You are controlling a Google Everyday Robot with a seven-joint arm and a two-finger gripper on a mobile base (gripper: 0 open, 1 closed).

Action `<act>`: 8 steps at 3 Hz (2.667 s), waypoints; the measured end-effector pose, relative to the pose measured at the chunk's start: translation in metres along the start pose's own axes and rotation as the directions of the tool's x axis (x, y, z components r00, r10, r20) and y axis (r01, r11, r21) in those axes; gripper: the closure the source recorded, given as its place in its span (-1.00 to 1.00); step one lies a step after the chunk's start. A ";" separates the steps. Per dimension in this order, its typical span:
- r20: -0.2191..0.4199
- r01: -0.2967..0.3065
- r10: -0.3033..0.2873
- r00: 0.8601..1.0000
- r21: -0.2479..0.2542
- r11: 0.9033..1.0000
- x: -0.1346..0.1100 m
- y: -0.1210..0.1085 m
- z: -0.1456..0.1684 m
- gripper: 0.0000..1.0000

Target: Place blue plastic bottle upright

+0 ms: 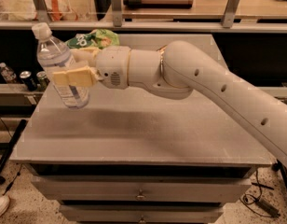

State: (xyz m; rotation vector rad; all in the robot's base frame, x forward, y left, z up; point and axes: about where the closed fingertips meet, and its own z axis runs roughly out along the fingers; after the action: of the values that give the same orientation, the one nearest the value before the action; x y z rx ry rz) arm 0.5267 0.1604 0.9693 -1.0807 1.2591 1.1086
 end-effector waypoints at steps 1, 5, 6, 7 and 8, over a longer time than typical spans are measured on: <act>-0.003 -0.011 0.011 1.000 0.023 1.000 0.008 -0.004 -0.011 1.00; -0.001 0.021 -0.021 1.000 -0.013 1.000 0.033 -0.006 -0.022 1.00; 0.026 0.005 -0.005 1.000 -0.022 1.000 0.037 -0.006 -0.021 0.66; 0.049 -0.010 0.011 0.999 -0.030 1.000 0.041 -0.005 -0.019 0.20; 0.060 -0.021 0.023 0.998 -0.035 0.999 0.044 -0.005 -0.019 -0.27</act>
Offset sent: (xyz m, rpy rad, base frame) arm 0.0069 -0.0318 -0.0247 -0.0493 -0.0153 -0.0338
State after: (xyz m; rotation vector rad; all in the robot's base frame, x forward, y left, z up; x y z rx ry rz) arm 0.5293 0.1422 0.9248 -1.0538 1.2111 1.1743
